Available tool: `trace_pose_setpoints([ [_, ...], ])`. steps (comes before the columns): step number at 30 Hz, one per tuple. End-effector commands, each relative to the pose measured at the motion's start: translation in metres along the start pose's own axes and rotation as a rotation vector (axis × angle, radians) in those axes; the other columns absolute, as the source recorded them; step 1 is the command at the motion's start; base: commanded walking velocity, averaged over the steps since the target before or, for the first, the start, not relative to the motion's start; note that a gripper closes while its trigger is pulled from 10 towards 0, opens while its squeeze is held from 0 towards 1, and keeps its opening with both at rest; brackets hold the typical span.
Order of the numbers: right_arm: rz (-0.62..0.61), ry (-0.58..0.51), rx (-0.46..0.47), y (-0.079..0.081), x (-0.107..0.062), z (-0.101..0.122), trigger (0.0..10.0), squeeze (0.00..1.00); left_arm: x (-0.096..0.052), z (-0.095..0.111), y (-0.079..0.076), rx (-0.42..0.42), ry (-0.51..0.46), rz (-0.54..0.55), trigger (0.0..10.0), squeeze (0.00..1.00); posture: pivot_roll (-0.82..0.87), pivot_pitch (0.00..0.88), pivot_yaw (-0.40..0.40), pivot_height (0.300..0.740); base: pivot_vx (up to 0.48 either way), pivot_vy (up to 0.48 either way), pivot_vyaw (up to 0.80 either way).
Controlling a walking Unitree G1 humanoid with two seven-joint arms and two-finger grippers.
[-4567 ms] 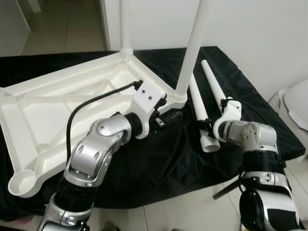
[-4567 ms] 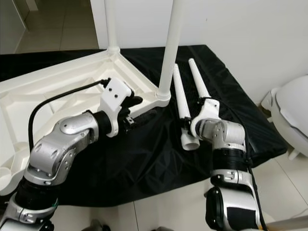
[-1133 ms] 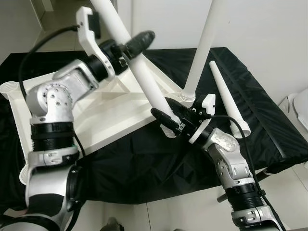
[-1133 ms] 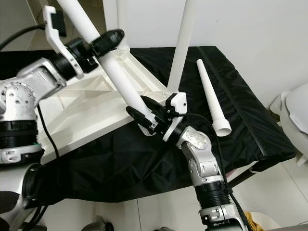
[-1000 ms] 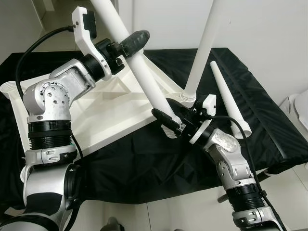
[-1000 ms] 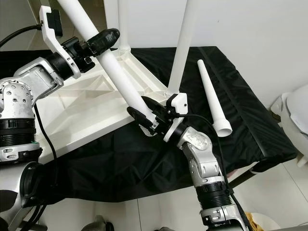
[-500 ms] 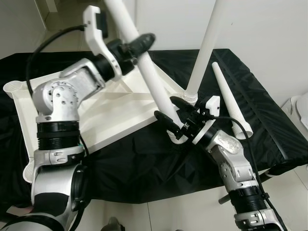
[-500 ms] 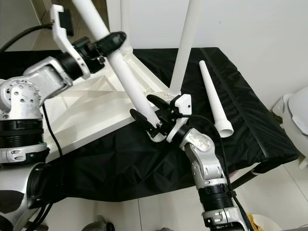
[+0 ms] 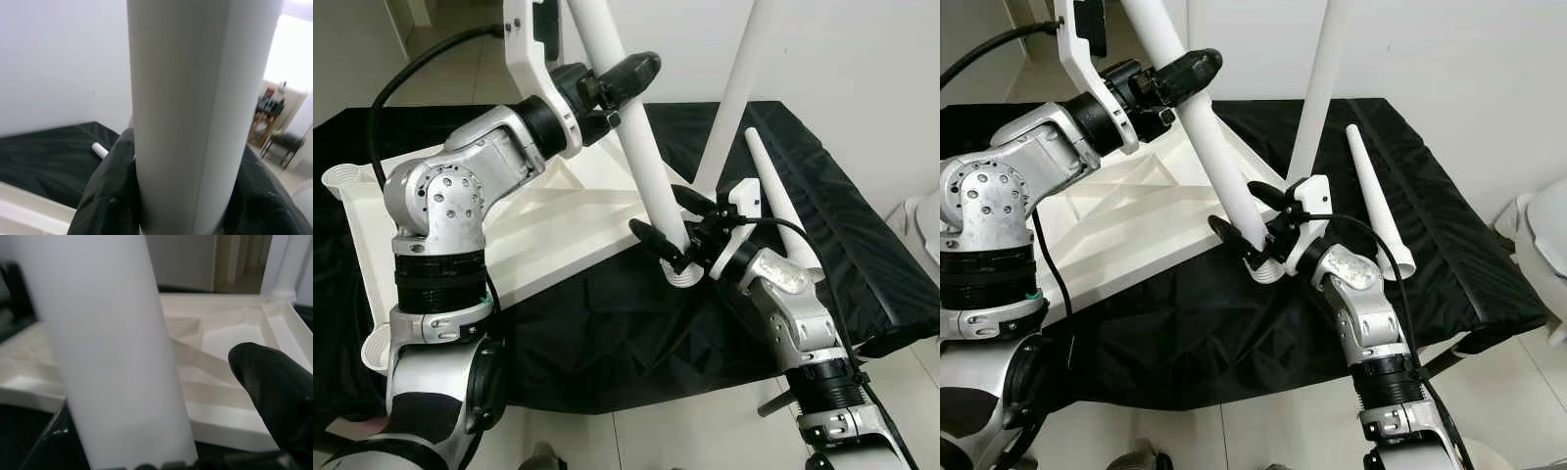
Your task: Building children table
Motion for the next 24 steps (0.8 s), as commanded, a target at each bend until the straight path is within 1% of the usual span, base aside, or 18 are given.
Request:
trace_pose_setpoints([
  [1, -0.014, 0.063, 0.004, -0.002, 0.002, -0.008, 10.0, 0.0, 0.006, 0.011, -0.017, 0.062, -0.031, -0.069, 10.0, 0.0, -0.02, 0.0, -0.031, 0.74, 0.0, 0.0, 0.0],
  [2, -0.016, 0.085, 0.002, -0.003, 0.004, -0.008, 10.0, 0.0, 0.007, 0.01, -0.019, 0.088, -0.022, -0.07, 10.0, 0.0, -0.02, 0.0, -0.032, 0.74, 0.0, 0.0, 0.0],
  [3, -0.016, 0.085, 0.002, -0.003, 0.004, -0.008, 10.0, 0.0, 0.007, 0.01, -0.019, 0.088, -0.022, -0.07, 10.0, 0.0, -0.02, 0.0, -0.032, 0.74, 0.0, 0.0, 0.0],
  [4, -0.017, 0.097, 0.003, -0.005, 0.005, -0.008, 10.0, 0.0, 0.007, 0.009, -0.021, 0.112, -0.017, -0.071, 10.0, 0.0, -0.02, 0.0, -0.032, 0.74, 0.0, 0.0, 0.0],
  [5, -0.019, 0.129, -0.004, -0.006, 0.008, -0.01, 10.0, 0.0, 0.008, 0.008, -0.025, 0.131, -0.015, -0.072, 10.0, 0.0, -0.02, 0.0, -0.037, 0.74, 0.0, 0.0, 0.0],
  [7, -0.018, 0.162, -0.018, -0.008, 0.012, -0.011, 10.0, 0.0, 0.008, 0.006, -0.029, 0.15, -0.009, -0.072, 10.0, 0.0, -0.02, 0.0, -0.036, 0.74, 0.0, 0.0, 0.0],
  [11, 0.003, 0.163, -0.042, -0.005, 0.017, -0.007, 10.0, 0.0, 0.008, 0.005, -0.032, 0.149, -0.006, -0.075, 10.0, 0.0, -0.01, 0.0, -0.039, 0.74, 0.0, 0.0, 0.0],
  [14, 0.024, 0.158, -0.059, 0.0, 0.025, 0.0, 10.0, 0.0, 0.009, 0.004, -0.035, 0.153, -0.006, -0.077, 10.0, 0.0, -0.01, 0.0, -0.041, 0.74, 0.0, 0.0, 0.0],
  [17, 0.028, 0.156, -0.065, 0.001, 0.026, 0.001, 10.0, 0.0, 0.009, 0.004, -0.035, 0.155, -0.006, -0.078, 10.0, 0.0, -0.01, 0.0, -0.041, 0.74, 0.0, 0.0, 0.0],
  [18, 0.032, 0.159, -0.076, 0.002, 0.027, 0.003, 9.5, 0.0, 0.009, 0.004, -0.036, 0.16, -0.006, -0.079, 10.0, 0.0, -0.01, 0.0, -0.041, 0.74, 0.0, 0.0, 0.0],
  [19, 0.044, 0.157, -0.083, 0.004, 0.027, 0.004, 10.0, 0.0, 0.008, 0.004, -0.036, 0.162, -0.003, -0.08, 10.0, 0.0, 0.0, 0.0, -0.04, 0.74, 0.0, 0.0, 0.0],
  [22, 0.052, 0.159, -0.086, 0.005, 0.028, 0.005, 10.0, 0.0, 0.008, 0.003, -0.036, 0.16, -0.001, -0.077, 10.0, 0.0, -0.01, 0.001, -0.04, 0.74, 0.0, 0.0, 0.0],
  [23, 0.058, 0.156, -0.089, 0.006, 0.028, 0.006, 9.7, 0.0, 0.008, 0.001, -0.036, 0.158, 0.002, -0.076, 10.0, 0.0, -0.01, 0.001, -0.039, 0.74, 0.0, 0.0, 0.0],
  [24, 0.062, 0.152, -0.089, 0.007, 0.028, 0.006, 6.0, 0.0, 0.008, 0.0, -0.036, 0.158, 0.004, -0.075, 10.0, 0.0, -0.01, 0.003, -0.037, 0.74, 0.0, 0.0, 0.0],
])
Point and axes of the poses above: a point about 5 cm out from each wrist's last joint towards the gripper, its own x axis pointing out of the wrist towards the gripper, its own z axis along the axis of the wrist's last joint, y = z × x, the point moved 2 cm from there along x, pointing out of the wrist towards the gripper, and after that the axes turned 7 degrees about x, right-handed, at the moved point
